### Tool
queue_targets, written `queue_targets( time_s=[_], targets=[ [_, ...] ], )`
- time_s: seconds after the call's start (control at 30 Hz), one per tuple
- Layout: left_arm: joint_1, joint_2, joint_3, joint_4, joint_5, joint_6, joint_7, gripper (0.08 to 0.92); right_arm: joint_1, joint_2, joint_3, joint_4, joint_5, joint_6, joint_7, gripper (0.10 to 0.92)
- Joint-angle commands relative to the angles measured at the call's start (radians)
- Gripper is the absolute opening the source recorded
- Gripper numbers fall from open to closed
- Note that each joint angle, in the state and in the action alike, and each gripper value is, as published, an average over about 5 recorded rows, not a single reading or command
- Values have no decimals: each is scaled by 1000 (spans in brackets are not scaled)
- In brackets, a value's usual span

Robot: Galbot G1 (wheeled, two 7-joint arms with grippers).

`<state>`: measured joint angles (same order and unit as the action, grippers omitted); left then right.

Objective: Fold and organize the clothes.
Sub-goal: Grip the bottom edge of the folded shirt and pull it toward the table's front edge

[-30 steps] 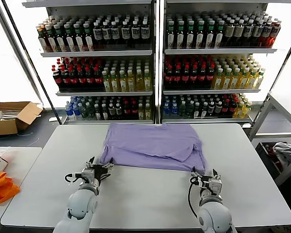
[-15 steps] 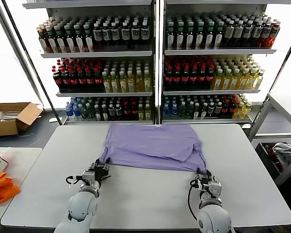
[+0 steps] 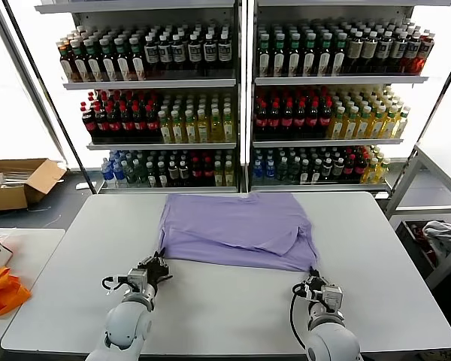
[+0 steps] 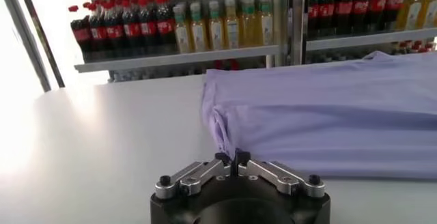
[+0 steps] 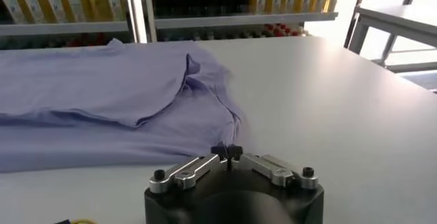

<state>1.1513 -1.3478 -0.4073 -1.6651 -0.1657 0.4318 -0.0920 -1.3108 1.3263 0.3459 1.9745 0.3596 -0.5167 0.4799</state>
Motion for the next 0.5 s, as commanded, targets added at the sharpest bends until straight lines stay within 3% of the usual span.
queue_targets(
  time_s=[0.03,0.5],
  targets=[
    [46,13,-2,-140,7,17,-5,105,-15,-3,1,82,-3,0,3,108],
    [164,58,-16,-323,-35,86,-9,105,-128,-21,54,212,-5,-31,19,108]
  ],
)
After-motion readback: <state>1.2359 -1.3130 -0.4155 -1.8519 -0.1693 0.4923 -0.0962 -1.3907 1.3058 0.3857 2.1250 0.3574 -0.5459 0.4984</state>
